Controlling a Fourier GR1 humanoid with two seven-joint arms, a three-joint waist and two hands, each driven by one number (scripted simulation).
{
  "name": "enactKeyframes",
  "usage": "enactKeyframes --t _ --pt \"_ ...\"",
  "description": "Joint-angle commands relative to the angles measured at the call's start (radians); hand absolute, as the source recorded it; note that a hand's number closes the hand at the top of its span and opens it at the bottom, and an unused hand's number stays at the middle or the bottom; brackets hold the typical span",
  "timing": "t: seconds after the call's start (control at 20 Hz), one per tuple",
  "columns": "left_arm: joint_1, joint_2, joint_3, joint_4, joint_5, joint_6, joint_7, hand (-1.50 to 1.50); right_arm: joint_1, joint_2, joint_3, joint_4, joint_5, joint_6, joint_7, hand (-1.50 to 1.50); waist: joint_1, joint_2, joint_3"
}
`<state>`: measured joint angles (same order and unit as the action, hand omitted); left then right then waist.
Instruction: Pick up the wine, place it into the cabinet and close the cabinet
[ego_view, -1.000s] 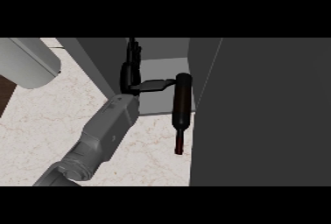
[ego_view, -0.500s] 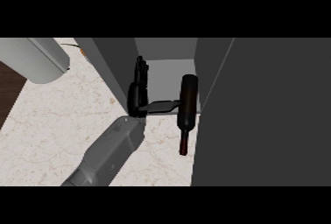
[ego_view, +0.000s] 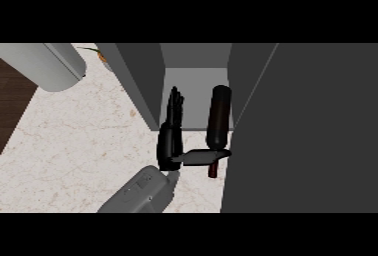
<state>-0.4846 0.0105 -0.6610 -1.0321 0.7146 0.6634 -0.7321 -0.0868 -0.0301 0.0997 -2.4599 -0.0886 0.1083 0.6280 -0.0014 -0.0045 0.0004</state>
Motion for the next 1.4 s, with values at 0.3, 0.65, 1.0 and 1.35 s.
enactKeyframes --t 0.3,0.65,1.0,1.35 --pt "0.236 0.11 -0.09 -0.451 -0.136 0.161 0.144 -1.5 -0.002 -0.017 -0.05 -0.048 -0.067 0.005 0.025 -1.5 0.006 0.002 0.0" --pt "0.377 0.158 -0.152 -0.687 -0.213 0.209 0.177 -1.5 0.046 0.008 0.019 -0.108 -0.023 0.0 0.047 -1.5 0.004 0.002 -0.001" --pt "0.542 0.328 -0.181 -0.87 -0.204 0.112 0.195 -1.5 0.135 0.012 0.051 -0.102 -0.116 0.07 0.032 1.5 0.004 0.0 0.0" --pt "0.58 0.424 -0.108 -0.917 -0.18 -0.04 0.186 -1.5 0.135 -0.039 0.037 -0.064 -0.141 0.161 -0.005 1.5 0.0 0.003 0.0"
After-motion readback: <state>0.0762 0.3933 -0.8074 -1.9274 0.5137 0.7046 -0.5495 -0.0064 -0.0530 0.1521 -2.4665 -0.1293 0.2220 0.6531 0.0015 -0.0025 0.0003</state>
